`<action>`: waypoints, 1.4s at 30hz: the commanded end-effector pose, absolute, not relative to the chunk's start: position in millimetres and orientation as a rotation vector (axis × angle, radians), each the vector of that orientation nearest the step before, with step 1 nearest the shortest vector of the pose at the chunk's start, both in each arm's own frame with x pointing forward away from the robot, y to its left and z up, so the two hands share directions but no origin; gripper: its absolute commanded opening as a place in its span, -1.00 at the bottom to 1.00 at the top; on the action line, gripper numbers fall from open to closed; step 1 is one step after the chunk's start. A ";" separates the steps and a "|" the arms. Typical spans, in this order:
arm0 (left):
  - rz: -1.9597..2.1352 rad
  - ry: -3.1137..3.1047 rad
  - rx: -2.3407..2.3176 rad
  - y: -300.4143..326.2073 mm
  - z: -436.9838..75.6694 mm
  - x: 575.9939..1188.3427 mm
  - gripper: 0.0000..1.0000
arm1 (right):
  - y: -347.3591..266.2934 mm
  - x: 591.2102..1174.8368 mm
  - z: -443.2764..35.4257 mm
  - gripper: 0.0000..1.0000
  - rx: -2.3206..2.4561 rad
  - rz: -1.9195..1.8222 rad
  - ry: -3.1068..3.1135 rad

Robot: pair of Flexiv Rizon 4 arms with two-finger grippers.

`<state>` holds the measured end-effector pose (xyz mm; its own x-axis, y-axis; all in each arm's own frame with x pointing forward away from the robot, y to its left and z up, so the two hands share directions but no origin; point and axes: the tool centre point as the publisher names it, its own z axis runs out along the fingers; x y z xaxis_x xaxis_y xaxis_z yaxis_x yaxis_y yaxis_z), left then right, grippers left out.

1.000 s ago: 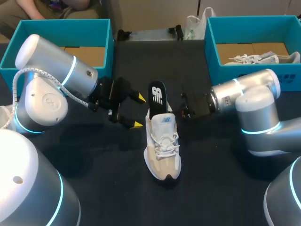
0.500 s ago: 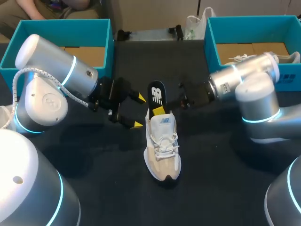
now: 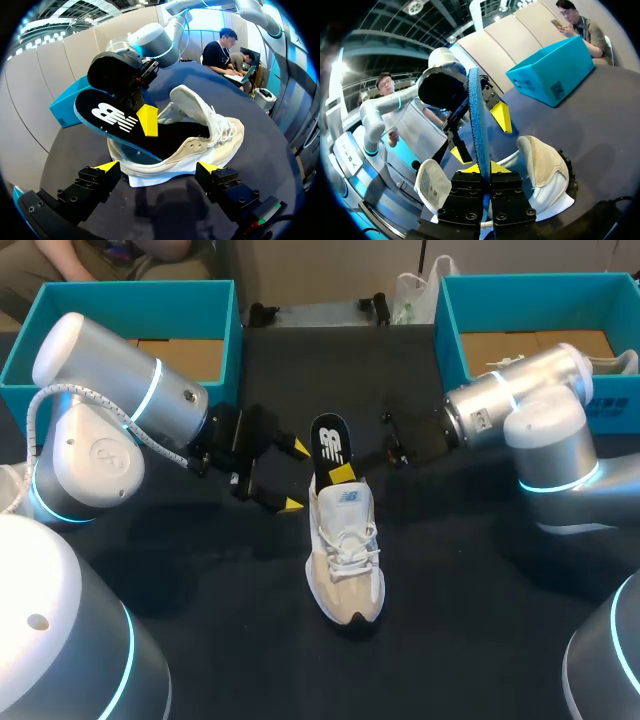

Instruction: Take the shoe out of the shoebox, open the shoe tongue, remove and reinsert the insole, then place the shoe into the shoebox

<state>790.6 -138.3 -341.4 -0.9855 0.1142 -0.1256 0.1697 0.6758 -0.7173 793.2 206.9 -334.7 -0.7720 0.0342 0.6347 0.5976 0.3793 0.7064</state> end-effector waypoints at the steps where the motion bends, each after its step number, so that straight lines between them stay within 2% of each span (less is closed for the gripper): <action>1: -1.207 2.815 0.238 -139.5 -341.2 791.2 1.00 | 210.4 795.5 -341.7 -1.00 -0.528 -1.355 -2.108; 19: -1.207 2.815 0.238 -139.5 -341.2 791.2 1.00 | 204.2 761.9 -357.5 -1.00 -0.641 -1.219 -2.095; 20: -1.207 2.815 0.238 -139.5 -341.2 791.2 1.00 | 204.6 763.1 -355.2 -0.63 -0.639 -1.228 -2.106; 21: -1.207 2.815 0.238 -139.5 -341.2 791.2 1.00 | 204.7 763.8 -354.0 -0.53 -0.639 -1.229 -2.108; 25: -1.207 2.815 0.238 -139.5 -341.2 791.2 1.00 | 206.2 768.8 -346.5 -0.42 -0.632 -1.238 -2.138; 34: -1.207 2.815 0.238 -139.5 -341.2 791.2 1.00 | 210.2 783.7 -341.6 -0.50 -0.607 -1.248 -2.161; 36: -1.207 2.815 0.238 -139.5 -341.2 791.2 1.00 | 210.2 786.1 -344.4 -0.62 -0.605 -1.242 -2.149; 38: -1.207 2.815 0.238 -139.5 -341.2 791.2 1.00 | 211.6 785.9 -346.7 -1.00 -0.607 -1.228 -2.143; 42: -1.207 2.815 0.238 -139.5 -341.2 791.2 1.00 | 210.2 780.8 -350.1 -1.00 -0.630 -1.197 -2.127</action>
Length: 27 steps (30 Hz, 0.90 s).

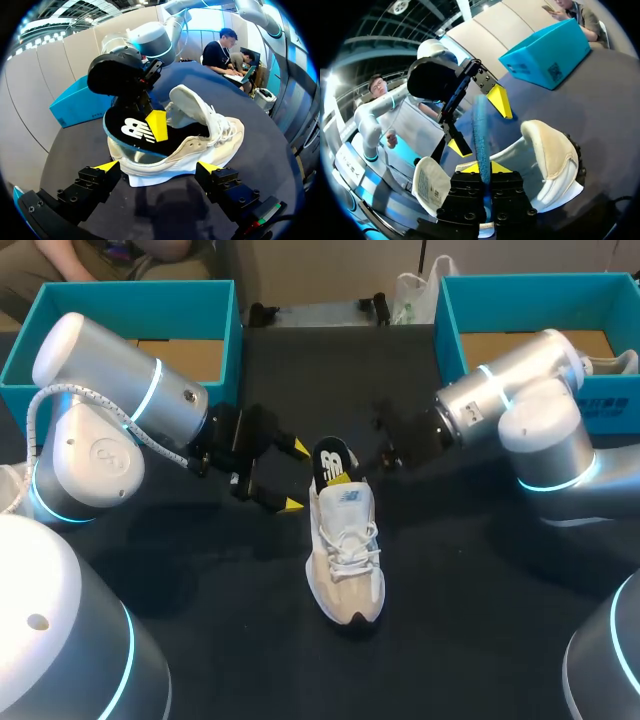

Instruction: Take the shoe out of the shoebox, open the shoe tongue, remove and reinsert the insole, then place the shoe into the shoebox

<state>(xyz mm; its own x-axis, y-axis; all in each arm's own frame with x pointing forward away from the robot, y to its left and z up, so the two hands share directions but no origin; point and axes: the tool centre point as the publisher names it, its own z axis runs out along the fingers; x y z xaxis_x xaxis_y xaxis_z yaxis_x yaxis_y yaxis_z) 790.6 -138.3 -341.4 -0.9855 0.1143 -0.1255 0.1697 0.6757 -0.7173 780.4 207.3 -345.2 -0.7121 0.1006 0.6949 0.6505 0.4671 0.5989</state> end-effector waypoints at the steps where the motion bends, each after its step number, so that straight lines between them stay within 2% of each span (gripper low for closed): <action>1: -1.207 2.815 0.238 -139.5 -341.2 791.2 1.00 | 209.6 778.7 -350.7 -1.00 -0.640 -1.181 -2.125; 18: -1.207 2.815 0.238 -139.5 -341.2 791.2 1.00 | 206.8 752.0 -360.6 -1.00 -0.738 -1.078 -2.089; 22: -1.207 2.815 0.238 -139.5 -341.2 791.2 1.00 | 205.1 757.1 -350.3 -0.55 -0.740 -1.098 -2.129; 27: -1.207 2.815 0.238 -139.5 -341.2 791.2 1.00 | 206.9 765.1 -341.9 -0.44 -0.723 -1.108 -2.157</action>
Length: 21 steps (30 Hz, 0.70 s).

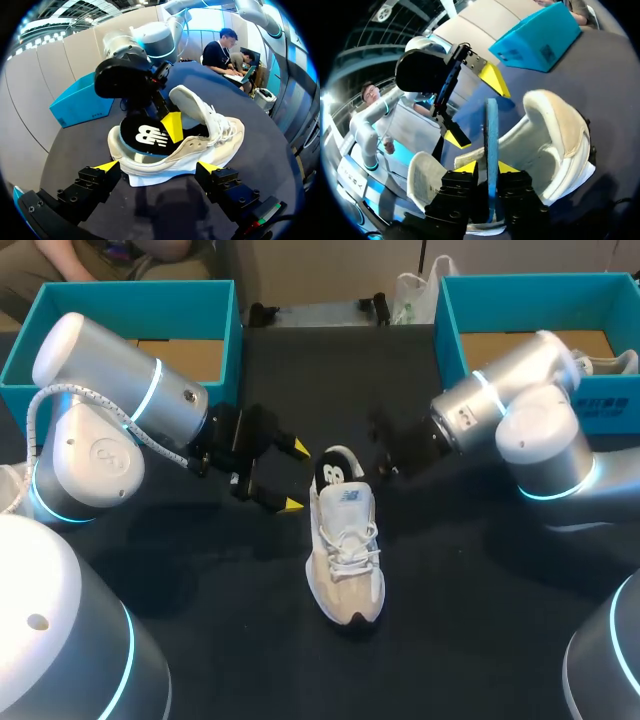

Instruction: Take the shoe out of the shoebox, open the shoe tongue, remove and reinsert the insole, then place the shoe into the shoebox

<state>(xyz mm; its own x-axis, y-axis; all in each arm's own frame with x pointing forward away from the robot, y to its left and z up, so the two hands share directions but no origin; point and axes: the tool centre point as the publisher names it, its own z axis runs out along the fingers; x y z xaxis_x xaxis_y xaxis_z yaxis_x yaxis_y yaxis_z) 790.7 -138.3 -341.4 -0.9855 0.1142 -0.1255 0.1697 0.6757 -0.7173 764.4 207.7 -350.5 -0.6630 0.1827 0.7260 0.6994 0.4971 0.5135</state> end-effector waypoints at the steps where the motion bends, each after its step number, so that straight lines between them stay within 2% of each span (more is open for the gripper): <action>1: -1.207 2.815 0.238 -139.5 -341.2 791.2 1.00 | 207.5 766.5 -341.4 -0.44 -0.720 -1.108 -2.162; 10: -1.207 2.815 0.238 -139.5 -341.2 791.2 1.00 | 203.1 776.5 -338.5 -0.51 -0.723 -1.116 -2.187; 12: -1.207 2.815 0.238 -139.5 -341.2 791.2 1.00 | 200.9 779.0 -341.2 -0.66 -0.742 -1.118 -2.183; 14: -1.207 2.815 0.238 -139.5 -341.2 791.2 1.00 | 198.8 780.7 -344.4 -1.00 -0.760 -1.120 -2.174; 21: -1.207 2.815 0.238 -139.5 -341.2 791.2 1.00 | 193.6 776.1 -350.6 -1.00 -0.839 -1.086 -2.137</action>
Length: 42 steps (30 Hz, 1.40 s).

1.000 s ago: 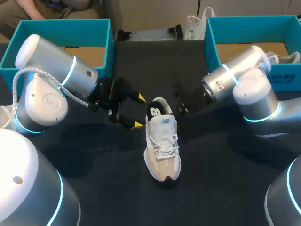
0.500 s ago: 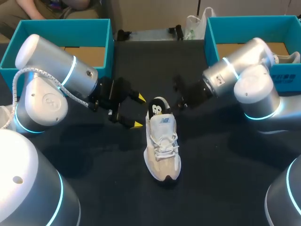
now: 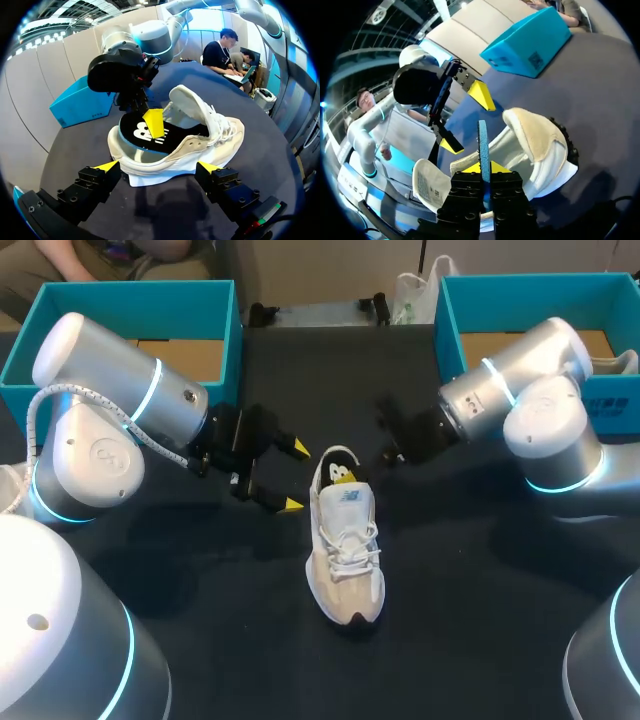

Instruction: Take the shoe out of the shoebox, open the shoe tongue, remove and reinsert the insole, then place the shoe into the shoebox

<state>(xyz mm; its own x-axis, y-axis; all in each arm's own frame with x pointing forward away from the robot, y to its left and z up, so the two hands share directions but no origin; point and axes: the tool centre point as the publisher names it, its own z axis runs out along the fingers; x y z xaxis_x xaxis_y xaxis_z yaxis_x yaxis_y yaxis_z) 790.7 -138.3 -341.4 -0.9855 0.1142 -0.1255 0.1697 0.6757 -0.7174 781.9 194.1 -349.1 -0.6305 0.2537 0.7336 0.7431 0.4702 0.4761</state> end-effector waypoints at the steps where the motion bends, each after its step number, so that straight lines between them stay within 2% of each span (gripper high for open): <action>1: -1.207 2.815 0.238 -139.5 -341.2 791.2 1.00 | 193.2 774.0 -351.4 -1.00 -0.845 -1.080 -2.132; 16: -1.207 2.815 0.238 -139.5 -341.2 791.2 1.00 | 197.2 765.6 -359.5 -1.00 -0.861 -0.998 -2.124; 17: -1.207 2.815 0.238 -139.5 -341.2 791.2 1.00 | 197.2 766.9 -357.7 -0.91 -0.862 -0.996 -2.134; 18: -1.207 2.815 0.238 -139.5 -341.2 791.2 1.00 | 197.0 768.2 -355.7 -0.73 -0.862 -0.996 -2.141; 24: -1.207 2.815 0.238 -139.5 -341.2 791.2 1.00 | 198.3 772.9 -347.3 -0.33 -0.852 -1.014 -2.172; 35: -1.207 2.815 0.238 -139.5 -341.2 791.2 1.00 | 202.5 774.2 -336.4 -0.11 -0.837 -1.033 -2.210; 42: -1.207 2.815 0.238 -139.5 -341.2 791.2 1.00 | 199.4 777.9 -322.5 -0.08 -0.829 -1.070 -2.254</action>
